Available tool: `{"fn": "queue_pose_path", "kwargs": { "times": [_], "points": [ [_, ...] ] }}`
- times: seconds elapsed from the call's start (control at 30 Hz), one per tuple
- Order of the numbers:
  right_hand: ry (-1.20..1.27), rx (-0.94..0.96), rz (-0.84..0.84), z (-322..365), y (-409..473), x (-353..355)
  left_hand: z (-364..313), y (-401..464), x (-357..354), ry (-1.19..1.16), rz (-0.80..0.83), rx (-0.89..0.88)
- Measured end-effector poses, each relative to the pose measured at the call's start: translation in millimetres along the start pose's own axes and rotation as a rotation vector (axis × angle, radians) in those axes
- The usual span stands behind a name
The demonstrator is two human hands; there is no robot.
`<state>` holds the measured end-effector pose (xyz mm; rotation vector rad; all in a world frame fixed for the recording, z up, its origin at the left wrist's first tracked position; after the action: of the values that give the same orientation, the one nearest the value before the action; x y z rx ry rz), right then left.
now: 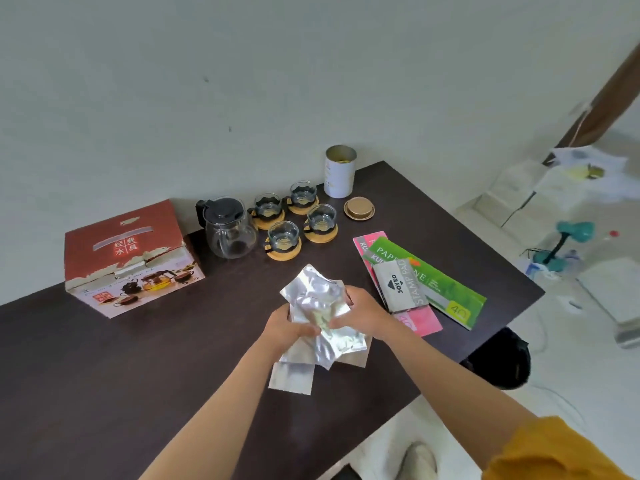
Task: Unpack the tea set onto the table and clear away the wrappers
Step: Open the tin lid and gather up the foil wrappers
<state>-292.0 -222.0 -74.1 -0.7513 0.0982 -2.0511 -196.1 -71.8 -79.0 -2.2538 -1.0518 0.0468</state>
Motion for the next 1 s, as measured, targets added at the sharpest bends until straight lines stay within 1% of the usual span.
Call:
{"fn": "queue_pose_path", "kwargs": {
  "times": [0.13, 0.27, 0.33, 0.4, 0.47, 0.53, 0.6, 0.77, 0.9, 1.0],
  "points": [
    [0.091, -0.051, -0.041, -21.3, -7.3, 30.6, -17.5, -1.1, -30.1, 0.022, 0.084, -0.002],
    [0.12, -0.058, -0.003, -39.3, -7.7, 59.5, -29.3, -1.5, -56.6, 0.007, 0.116, 0.007],
    [0.169, -0.082, 0.041, -43.0, -9.6, 78.4, -36.4, -3.3, -69.8, -0.03, 0.142, 0.043],
    [0.316, -0.163, 0.059, -50.2, -13.7, 101.6, -46.5, -3.5, -84.8, -0.064, 0.169, 0.077],
    [0.514, -0.235, 0.065, -58.1, -21.6, 126.6, -61.1, -3.6, -104.4, -0.095, 0.199, 0.081],
    [0.66, -0.255, 0.047, -73.2, -29.3, 151.9, -79.3, -5.0, -131.8, -0.109, 0.246, 0.067],
    [0.733, -0.255, -0.017, -92.0, -34.2, 177.0, -95.5, -5.5, -168.3, -0.101, 0.29, 0.055],
    [0.742, -0.278, -0.251, -153.7, -41.9, 260.5, -122.1, -4.3, -281.9, -0.077, 0.299, 0.028],
    [0.821, -0.309, -0.353, -211.5, -49.0, 336.1, -144.0, -2.1, -383.7, -0.054, 0.365, 0.009],
    [0.873, -0.354, -0.437, -252.8, -60.6, 384.2, -151.2, -2.3, -451.4, -0.011, 0.397, 0.026]
  ]
}}
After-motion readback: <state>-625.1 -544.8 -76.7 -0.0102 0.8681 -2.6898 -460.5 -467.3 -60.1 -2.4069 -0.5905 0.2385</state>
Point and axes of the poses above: each hand's wrist, its own y-axis towards the middle knuckle, its own x-axis out of the back of the hand, z = x × y, the point moved 4 cm from there along y, towards the middle knuckle, and after that the axes turned 9 degrees about -z, right-handed, at the moved point
